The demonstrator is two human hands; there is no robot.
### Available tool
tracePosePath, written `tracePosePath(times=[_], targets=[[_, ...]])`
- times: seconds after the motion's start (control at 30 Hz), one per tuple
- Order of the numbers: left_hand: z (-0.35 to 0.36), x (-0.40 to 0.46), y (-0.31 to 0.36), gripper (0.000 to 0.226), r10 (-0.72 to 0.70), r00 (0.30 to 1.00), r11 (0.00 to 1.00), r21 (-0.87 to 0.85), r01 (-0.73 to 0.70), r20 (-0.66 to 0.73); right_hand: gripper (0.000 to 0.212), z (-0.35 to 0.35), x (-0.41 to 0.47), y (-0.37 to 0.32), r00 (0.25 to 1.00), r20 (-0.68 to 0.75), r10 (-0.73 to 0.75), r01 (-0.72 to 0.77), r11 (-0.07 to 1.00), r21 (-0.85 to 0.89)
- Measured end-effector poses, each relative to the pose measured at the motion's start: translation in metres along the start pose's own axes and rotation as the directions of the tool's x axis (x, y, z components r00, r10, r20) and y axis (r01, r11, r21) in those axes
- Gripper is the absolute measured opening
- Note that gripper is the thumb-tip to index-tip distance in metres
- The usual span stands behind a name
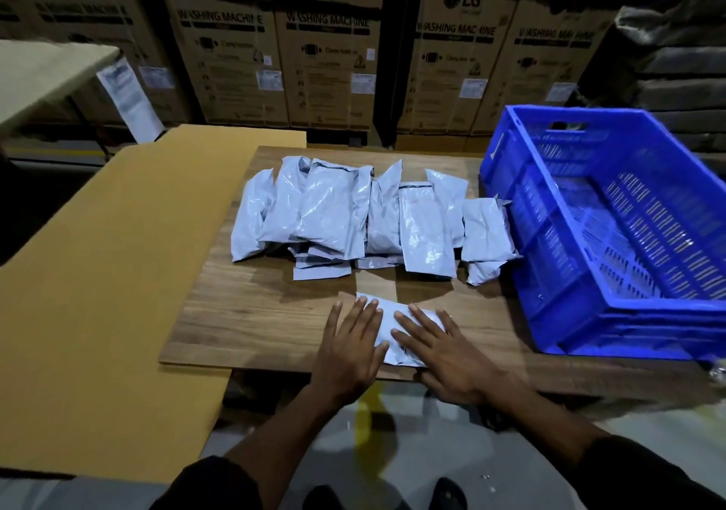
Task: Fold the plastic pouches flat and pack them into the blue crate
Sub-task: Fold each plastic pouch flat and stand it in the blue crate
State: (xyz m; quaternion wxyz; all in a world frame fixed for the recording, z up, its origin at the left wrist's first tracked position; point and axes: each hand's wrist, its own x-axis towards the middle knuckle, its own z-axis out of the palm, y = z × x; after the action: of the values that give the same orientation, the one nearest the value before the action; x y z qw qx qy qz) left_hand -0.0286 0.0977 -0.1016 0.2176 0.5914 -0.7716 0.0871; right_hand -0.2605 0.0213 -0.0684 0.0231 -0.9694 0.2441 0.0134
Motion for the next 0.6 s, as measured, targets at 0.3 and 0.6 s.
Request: tracePosePath(times=[0.3,0.6], targets=[[0.006,0.040,0.014,0.056,-0.058,0.961,0.998,0.037,0.049,0.270,0.069,0.005,0.037,-0.029,0.876,-0.127,0.466,-0.405,0.853,0.330],[0.018,0.024,0.011,0.063,-0.043,0.966,0.999,0.043,0.033,0.256,0.059,0.030,0.026,-0.024,0.898,-0.143,0.416,-0.407,0.909,0.088]])
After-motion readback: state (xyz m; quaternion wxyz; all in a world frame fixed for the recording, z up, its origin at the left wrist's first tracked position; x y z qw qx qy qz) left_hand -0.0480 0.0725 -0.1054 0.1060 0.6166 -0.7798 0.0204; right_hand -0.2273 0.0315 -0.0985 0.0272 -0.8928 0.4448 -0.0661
